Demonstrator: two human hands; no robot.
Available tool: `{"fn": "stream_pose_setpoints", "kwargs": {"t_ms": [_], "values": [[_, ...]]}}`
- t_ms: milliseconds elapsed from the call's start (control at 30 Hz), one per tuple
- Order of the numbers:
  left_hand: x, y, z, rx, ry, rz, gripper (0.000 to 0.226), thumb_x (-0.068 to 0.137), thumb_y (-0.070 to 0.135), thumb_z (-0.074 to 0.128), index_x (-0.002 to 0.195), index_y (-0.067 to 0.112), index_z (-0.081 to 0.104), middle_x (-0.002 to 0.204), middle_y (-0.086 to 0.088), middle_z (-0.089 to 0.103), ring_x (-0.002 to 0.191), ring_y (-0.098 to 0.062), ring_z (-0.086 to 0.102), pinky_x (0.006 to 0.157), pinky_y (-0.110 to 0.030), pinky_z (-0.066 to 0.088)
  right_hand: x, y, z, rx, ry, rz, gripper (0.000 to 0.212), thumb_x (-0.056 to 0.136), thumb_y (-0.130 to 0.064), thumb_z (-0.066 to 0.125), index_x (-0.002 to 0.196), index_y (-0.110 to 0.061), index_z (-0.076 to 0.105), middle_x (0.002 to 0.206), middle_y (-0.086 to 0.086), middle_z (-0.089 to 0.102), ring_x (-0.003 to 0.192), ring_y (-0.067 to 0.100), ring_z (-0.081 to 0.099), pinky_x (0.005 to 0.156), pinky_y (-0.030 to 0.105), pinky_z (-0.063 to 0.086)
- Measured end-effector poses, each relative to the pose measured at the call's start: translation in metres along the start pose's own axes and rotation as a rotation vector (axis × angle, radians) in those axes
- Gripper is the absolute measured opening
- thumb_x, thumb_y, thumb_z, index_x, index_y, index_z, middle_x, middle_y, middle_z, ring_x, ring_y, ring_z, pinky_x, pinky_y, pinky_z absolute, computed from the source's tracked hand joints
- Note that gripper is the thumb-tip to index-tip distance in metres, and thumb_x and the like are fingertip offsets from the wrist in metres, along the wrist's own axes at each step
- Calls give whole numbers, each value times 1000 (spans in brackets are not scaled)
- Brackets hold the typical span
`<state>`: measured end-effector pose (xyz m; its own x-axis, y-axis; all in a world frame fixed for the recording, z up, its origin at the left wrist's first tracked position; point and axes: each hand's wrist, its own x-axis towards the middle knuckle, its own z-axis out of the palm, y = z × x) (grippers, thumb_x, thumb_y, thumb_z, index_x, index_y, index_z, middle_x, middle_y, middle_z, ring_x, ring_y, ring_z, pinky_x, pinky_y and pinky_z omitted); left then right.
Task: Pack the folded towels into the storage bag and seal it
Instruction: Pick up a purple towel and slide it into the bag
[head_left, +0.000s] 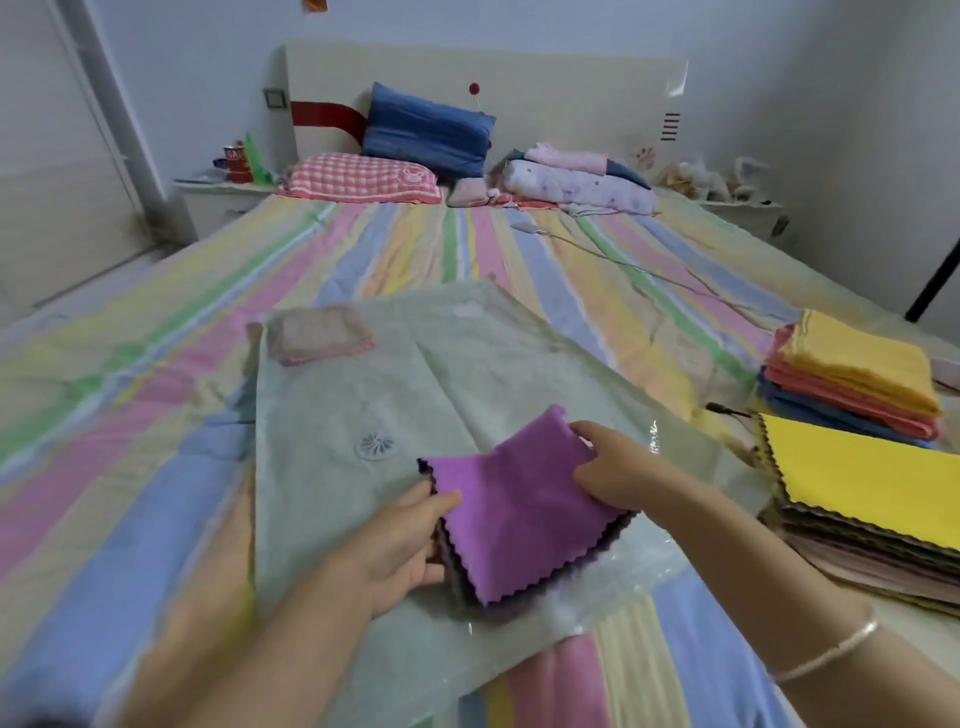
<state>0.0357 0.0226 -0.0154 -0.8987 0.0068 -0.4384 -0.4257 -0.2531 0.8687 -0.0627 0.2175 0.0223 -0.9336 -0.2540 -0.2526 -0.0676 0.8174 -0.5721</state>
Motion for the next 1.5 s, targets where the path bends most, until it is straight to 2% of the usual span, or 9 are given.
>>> {"fn": "stream_pose_setpoints", "kwargs": {"t_ms": [200, 400, 600, 700, 800, 900, 1033, 1300, 1500], "values": [[-12, 11, 9, -115, -112, -52, 51, 99, 50, 38, 89, 19, 77, 71, -4, 65, 58, -17, 61, 57, -31, 56, -43, -50, 37, -346, 24, -215, 46, 95, -41, 41, 136, -20, 36, 128, 10, 57, 113, 33, 54, 87, 37, 42], [-20, 14, 3, -239, -332, -47, 63, 90, 69, 29, 126, 29, 63, 63, -3, 58, 63, -19, 56, 72, -36, 55, -61, -53, 65, -261, 122, -233, 57, 86, -68, 42, 120, -23, 40, 114, 1, 58, 104, 25, 54, 74, 33, 37], [-25, 16, 6, -243, -456, 18, 57, 92, 64, 35, 136, 30, 50, 128, -16, 62, 116, -36, 58, 101, -52, 46, -48, -33, 46, 162, 184, -142, 43, 87, -27, 58, 124, -19, 39, 108, 3, 65, 96, 26, 63, 82, 34, 49], [-23, 19, 17, 17, -127, 139, 34, 100, 38, 43, 120, 16, 59, 116, -13, 69, 103, -28, 68, 84, -40, 56, -36, -13, 23, 663, 70, 39, 27, 87, -8, 55, 114, -11, 54, 97, 9, 69, 83, 23, 66, 75, 36, 57], [-15, 4, 23, 646, 241, 411, 12, 94, 27, 56, 90, 19, 63, 88, 4, 72, 80, -14, 68, 74, -31, 55, -27, 18, 7, 967, -131, 212, 15, 90, -1, 57, 103, -3, 63, 89, 16, 70, 75, 26, 68, 66, 32, 57], [-16, -16, 33, 1260, 227, 542, 19, 82, 47, 63, 87, 28, 60, 93, 13, 65, 90, -9, 62, 80, -30, 49, -19, 49, 12, 922, -207, 306, 17, 92, -1, 55, 107, -4, 62, 95, 16, 69, 80, 26, 66, 67, 31, 57], [-20, -35, 50, 1678, 68, 572, 53, 71, 68, 62, 101, 26, 55, 107, 5, 57, 103, -19, 50, 79, -33, 39, -16, 61, 22, 762, -87, 236, 21, 91, 5, 52, 107, -6, 60, 97, 15, 67, 81, 25, 64, 74, 34, 54], [-23, -33, 51, 1834, 39, 622, 38, 85, 52, 54, 110, 24, 64, 102, -2, 68, 102, -28, 58, 72, -32, 41, -27, 61, 26, 322, 114, 20, 13, 89, -11, 48, 102, -13, 50, 94, 6, 59, 79, 18, 54, 63, 29, 44], [-17, -29, 41, 1772, -77, 578, 43, 85, 59, 56, 117, 31, 65, 113, 8, 68, 106, -20, 59, 72, -29, 39, -38, 78, 3, 659, 167, 55, 29, 92, -5, 54, 120, -11, 54, 105, 12, 66, 90, 25, 65, 74, 35, 54]]}}
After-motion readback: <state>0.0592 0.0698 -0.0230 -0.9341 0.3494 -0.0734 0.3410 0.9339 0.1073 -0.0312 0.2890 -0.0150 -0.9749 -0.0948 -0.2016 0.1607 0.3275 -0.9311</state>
